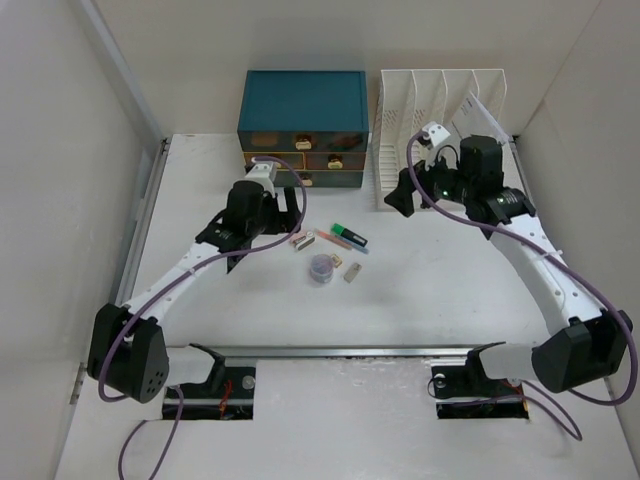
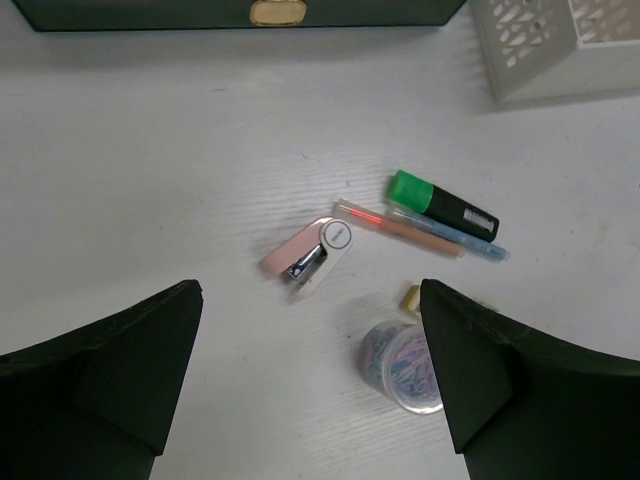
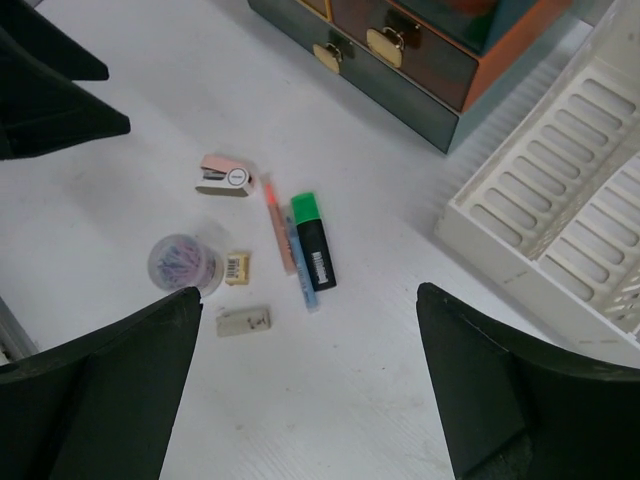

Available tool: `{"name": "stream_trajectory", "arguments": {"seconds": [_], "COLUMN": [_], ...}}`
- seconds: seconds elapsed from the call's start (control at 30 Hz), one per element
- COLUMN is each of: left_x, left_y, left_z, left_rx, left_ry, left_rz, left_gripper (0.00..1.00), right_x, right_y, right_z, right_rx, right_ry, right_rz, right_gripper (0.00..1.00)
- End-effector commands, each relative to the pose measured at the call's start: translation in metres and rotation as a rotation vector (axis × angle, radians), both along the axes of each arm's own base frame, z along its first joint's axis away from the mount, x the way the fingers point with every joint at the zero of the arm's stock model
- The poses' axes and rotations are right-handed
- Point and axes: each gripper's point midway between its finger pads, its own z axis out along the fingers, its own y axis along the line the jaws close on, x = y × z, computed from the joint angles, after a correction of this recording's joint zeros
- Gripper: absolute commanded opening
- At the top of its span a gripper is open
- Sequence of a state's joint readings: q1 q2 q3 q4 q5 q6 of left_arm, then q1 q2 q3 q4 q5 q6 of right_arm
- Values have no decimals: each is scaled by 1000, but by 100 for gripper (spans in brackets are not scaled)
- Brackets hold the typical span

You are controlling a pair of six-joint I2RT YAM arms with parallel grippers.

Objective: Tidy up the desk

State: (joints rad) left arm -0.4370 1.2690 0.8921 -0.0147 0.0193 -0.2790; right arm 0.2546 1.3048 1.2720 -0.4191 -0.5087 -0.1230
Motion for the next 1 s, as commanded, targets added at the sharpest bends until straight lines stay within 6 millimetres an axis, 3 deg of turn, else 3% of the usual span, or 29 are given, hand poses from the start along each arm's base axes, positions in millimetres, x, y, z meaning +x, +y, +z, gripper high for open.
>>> {"name": "stream_trajectory", "arguments": {"seconds": [0.0, 0.17, 0.3, 0.47, 0.5, 0.53, 0.63, 0.67, 0.73, 0.77, 0.83, 0.87, 0.97], "left_x": [16, 20, 24, 33, 28, 32, 26, 25, 33, 37, 43, 47, 50], "left_y": [12, 11, 10, 13, 12, 13, 12, 11, 11, 10, 8, 1, -5], "left_z": [35, 58, 73, 70, 56, 68, 60, 62, 46, 44, 41, 41, 50], "left_rx": [-48, -139, -203, -366, -444, -526, -686, -739, -749, -762, -792, -816, -926], "left_ry": [-87, -136, -170, -133, -82, -139, -170, -163, -124, -125, -119, -132, -148], "left_rz": [61, 53, 69, 138, 172, 166, 182, 192, 231, 233, 240, 224, 198], "left_gripper": [88, 95, 96, 95, 94, 92, 86, 82, 74, 73, 66, 66, 61], "right_x": [4, 4, 2, 2, 3, 5, 6, 6, 6, 5, 3, 1, 0], "right_y": [4, 16, 20, 17, 16, 15, 10, 10, 10, 11, 10, 10, 9], "right_z": [15, 11, -8, -10, -10, -8, -4, -4, -4, -4, 2, 6, 9], "right_rx": [-12, -20, -37, -45, -48, -48, -54, -54, -54, -50, -44, -40, -41], "right_ry": [-53, -85, -67, -69, -70, -81, -103, -103, -103, -102, -115, -126, -145], "right_rz": [-21, 1, 1, -17, -25, -34, -64, -64, -64, -54, -55, -55, -53], "right_gripper": [94, 94, 95, 94, 92, 92, 78, 69, 65, 69, 91, 97, 100]}}
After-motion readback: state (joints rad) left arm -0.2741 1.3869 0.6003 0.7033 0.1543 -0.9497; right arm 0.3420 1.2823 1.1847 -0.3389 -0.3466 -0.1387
